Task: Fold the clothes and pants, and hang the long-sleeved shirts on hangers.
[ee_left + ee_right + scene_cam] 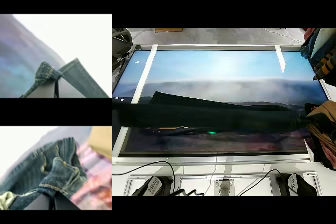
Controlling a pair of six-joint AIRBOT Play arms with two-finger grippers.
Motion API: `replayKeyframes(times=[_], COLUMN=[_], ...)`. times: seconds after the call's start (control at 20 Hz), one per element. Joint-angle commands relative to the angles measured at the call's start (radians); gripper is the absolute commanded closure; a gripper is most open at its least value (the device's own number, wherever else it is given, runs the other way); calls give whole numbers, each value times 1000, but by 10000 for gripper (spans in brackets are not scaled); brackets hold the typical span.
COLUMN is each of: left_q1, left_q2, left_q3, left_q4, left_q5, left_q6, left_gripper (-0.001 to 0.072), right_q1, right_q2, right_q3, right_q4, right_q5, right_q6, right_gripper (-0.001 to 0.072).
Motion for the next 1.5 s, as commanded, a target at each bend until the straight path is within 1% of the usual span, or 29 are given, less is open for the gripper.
replayKeyframes(times=[0.0, 0.05, 0.2, 0.25, 0.3, 0.4, 0.45, 0.5, 0.55, 0.6, 0.65, 0.7, 0.8, 0.9, 0.95, 1.0, 1.05, 1.1, 1.2, 1.25, 1.3, 1.35, 1.45], left_q1=[-189, -228, -303, -312, -318, -323, -323, -324, -327, -327, -325, -315, -288, -237, -204, -162, -122, -81, -9, 19, 35, 42, 35], left_q2=[-179, -234, -375, -417, -451, -495, -510, -518, -519, -516, -504, -484, -434, -370, -341, -315, -298, -286, -275, -274, -274, -276, -285], left_q3=[48, 71, 165, 198, 226, 261, 270, 273, 273, 274, 274, 274, 274, 274, 274, 274, 273, 267, 227, 190, 145, 103, 25], left_q4=[-1, -1, -1, -1, -1, -1, -1, -1, 0, -2, 0, 0, 1, 45, 83, 130, 176, 217, 222, 217, 209, 185, 126], left_q5=[189, 207, 223, 223, 223, 225, 225, 224, 219, 215, 195, 170, 137, 28, -56, -170, -281, -391, -537, -578, -581, -567, -489], left_q6=[-71, -89, -91, -93, -114, -154, -158, -158, -156, -159, -157, -157, -157, -158, -163, -173, -173, -173, -174, -191, -216, -227, -227], left_gripper=[684, 684, 684, 683, 682, 681, 680, 656, 399, 5, 5, 6, 8, 23, 88, 225, 273, 273, 272, 265, 153, -1, 5], right_q1=[84, 112, 202, 231, 261, 308, 327, 340, 349, 350, 349, 345, 326, 287, 262, 236, 208, 184, 146, 133, 124, 121, 122], right_q2=[-186, -250, -421, -463, -507, -590, -634, -675, -710, -738, -752, -752, -745, -743, -742, -742, -742, -742, -742, -742, -742, -742, -742], right_q3=[0, 0, 1, 3, 21, 92, 134, 171, 201, 227, 241, 249, 261, 277, 281, 281, 281, 281, 281, 281, 281, 281, 281], right_q4=[99, 140, 303, 340, 348, 346, 344, 338, 327, 327, 323, 308, 267, 206, 172, 148, 119, 89, 29, 8, -3, -16, -18], right_q5=[-239, -296, -499, -563, -609, -637, -651, -665, -673, -673, -671, -670, -641, -561, -512, -467, -420, -383, -335, -321, -313, -310, -307], right_q6=[50, 50, 50, 50, 50, 48, 48, 48, 48, 48, 46, 47, 47, 47, 47, 47, 47, 46, 46, 47, 46, 46, 46], right_gripper=[683, 682, 682, 682, 682, 682, 682, 680, 585, 249, -2, 22, 22, 22, 22, 23, 23, 23, 29, 29, 29, 29, 30])
